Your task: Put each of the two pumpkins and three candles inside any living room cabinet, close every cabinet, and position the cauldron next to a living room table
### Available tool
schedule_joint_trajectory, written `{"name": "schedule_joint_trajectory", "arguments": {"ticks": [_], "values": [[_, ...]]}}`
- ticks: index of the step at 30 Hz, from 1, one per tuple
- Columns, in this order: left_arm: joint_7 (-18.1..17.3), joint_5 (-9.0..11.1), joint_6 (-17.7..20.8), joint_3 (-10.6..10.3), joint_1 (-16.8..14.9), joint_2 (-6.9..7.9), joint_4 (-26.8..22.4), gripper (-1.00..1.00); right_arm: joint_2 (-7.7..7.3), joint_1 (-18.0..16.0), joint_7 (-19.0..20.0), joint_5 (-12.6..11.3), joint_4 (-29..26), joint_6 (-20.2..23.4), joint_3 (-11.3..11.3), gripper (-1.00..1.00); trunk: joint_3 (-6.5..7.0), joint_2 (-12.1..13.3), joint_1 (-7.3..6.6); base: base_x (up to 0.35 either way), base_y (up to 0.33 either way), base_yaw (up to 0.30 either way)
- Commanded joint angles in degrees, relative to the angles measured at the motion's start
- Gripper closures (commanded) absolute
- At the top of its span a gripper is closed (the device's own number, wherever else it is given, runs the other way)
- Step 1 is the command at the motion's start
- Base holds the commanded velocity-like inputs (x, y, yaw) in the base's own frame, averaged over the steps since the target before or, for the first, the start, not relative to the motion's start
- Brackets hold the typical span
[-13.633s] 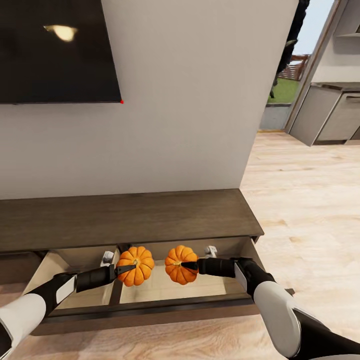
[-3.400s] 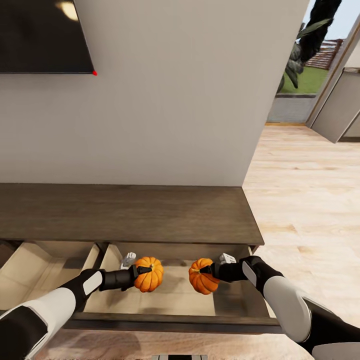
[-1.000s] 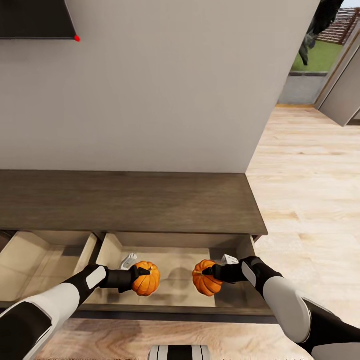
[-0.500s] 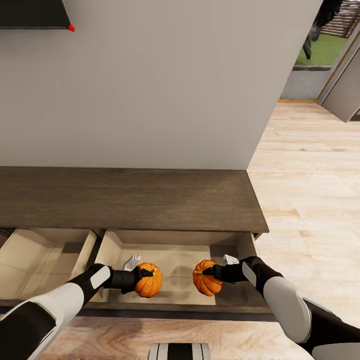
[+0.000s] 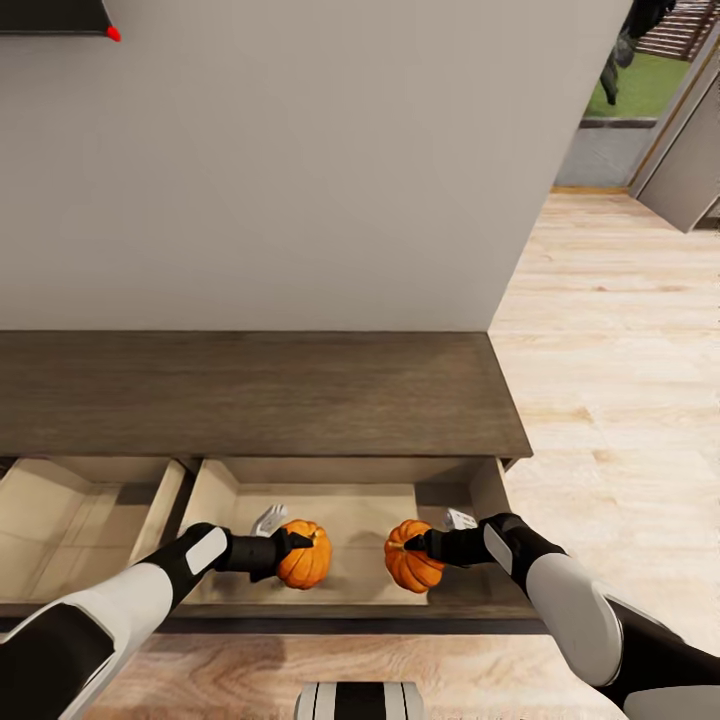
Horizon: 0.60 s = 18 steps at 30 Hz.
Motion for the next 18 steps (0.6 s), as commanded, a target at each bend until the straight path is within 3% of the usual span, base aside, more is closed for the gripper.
{"name": "schedule_joint_trajectory", "arguments": {"ticks": [1, 11, 18], "values": [[0.0, -0.14, -0.04, -0.15, 0.0, 0.02, -0.32, 1.0, 0.0, 0.0, 0.02, -0.03, 0.0, 0.01, -0.01, 1.0, -0.1, 0.0, 0.0, 0.0, 0.0, -0.074], [-0.08, -0.14, 0.0, -0.12, -0.4, 0.51, -5.37, 1.0, 0.09, -0.04, 0.27, 0.13, -0.48, -0.21, 0.13, 1.0, -1.02, 0.0, 0.0, 0.0, 0.0, -0.074], [-0.04, -0.19, -0.04, -0.1, -1.03, 0.8, -5.86, 1.0, 0.09, -0.09, 0.27, 0.12, -0.54, -0.33, 0.12, 1.0, -1.67, 0.0, 0.0, 0.0, 0.0, -0.075]]}}
